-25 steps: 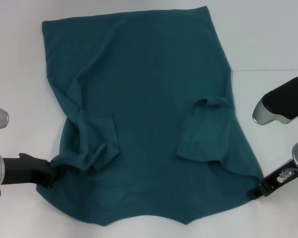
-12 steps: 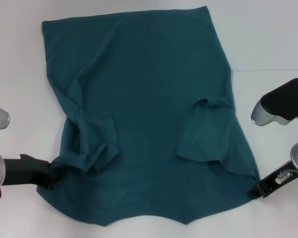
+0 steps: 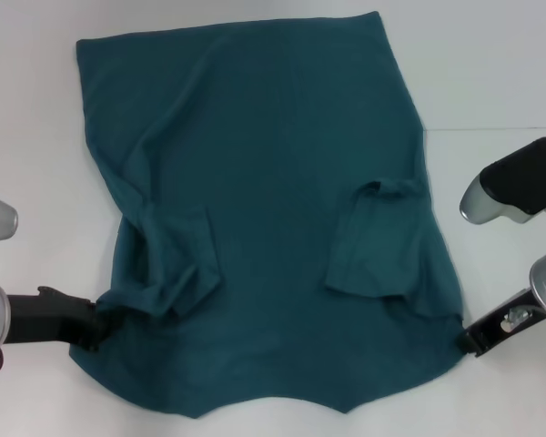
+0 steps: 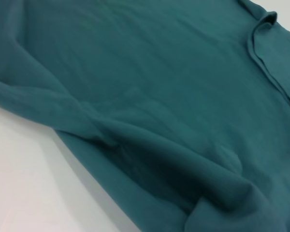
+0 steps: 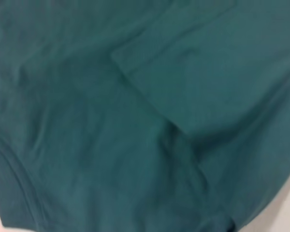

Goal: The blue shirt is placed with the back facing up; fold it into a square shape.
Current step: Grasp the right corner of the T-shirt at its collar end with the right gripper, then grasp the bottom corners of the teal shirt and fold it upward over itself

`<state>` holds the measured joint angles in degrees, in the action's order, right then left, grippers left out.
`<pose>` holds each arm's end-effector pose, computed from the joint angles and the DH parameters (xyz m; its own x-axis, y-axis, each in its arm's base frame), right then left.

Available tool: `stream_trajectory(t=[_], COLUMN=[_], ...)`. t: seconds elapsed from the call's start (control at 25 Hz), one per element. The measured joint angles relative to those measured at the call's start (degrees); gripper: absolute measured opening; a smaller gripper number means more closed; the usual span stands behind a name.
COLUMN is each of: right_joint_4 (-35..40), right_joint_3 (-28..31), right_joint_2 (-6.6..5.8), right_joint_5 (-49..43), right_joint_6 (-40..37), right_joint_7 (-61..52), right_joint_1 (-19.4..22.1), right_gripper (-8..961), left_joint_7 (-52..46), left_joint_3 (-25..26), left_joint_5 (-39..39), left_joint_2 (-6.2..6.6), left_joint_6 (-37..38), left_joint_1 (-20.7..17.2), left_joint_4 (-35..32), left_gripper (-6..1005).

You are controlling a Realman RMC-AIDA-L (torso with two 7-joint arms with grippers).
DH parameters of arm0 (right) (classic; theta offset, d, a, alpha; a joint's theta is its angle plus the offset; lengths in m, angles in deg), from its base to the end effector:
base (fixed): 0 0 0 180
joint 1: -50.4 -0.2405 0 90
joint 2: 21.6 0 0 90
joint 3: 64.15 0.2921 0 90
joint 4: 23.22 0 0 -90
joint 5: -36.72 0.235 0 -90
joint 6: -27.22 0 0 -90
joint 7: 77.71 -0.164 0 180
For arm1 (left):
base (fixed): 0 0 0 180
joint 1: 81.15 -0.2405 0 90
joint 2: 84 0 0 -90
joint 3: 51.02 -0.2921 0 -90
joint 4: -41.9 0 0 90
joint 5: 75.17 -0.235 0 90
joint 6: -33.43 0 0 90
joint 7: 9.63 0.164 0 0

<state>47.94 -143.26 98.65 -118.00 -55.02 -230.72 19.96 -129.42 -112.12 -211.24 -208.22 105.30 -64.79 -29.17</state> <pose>0.2653 0.3943 -0.0454 0.5762 -0.8031 0.1516 -0.6386 -0.5581 -0.5299 -0.3271 0.3641 -0.0204 0.7194 0.6683 0.1895 0.6671 -0.5886 -0.4566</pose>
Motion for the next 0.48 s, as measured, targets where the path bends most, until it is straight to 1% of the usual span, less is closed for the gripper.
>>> stream_trajectory(t=[0.08,0.16,0.24,0.36,0.48], right_joint_4=[0.52,1.52,2.59,4.57,6.61], right_joint_3=[0.05,0.17,0.25,0.32,0.17], right_joint_2=[-0.04,-0.20,-0.38,-0.45,-0.38], right_joint_5=[0.34,1.26,1.91,2.05,2.15], right_joint_6=[0.02,-0.10,-1.32,-5.41,-10.89], right_joint_7=[0.20,0.94,2.14,4.49,6.53], right_joint_1=[0.16,0.33,0.37,0.21,0.18], right_gripper=[63,63,63,63,63], left_joint_7=[-0.80,-2.55,-5.14,-8.58,-11.79], left_joint_3=[0.11,0.32,1.15,3.16,4.44], left_joint_5=[0.21,0.19,-0.52,-2.82,-6.80], left_joint_2=[0.00,0.12,0.47,1.06,1.27], left_joint_6=[0.77,1.49,3.82,9.90,16.63], left_joint_1=[0.04,0.32,1.07,2.53,3.13], left_joint_4=[-0.14,-0.26,-0.67,-1.89,-4.28], left_gripper=[55,55,55,55,55])
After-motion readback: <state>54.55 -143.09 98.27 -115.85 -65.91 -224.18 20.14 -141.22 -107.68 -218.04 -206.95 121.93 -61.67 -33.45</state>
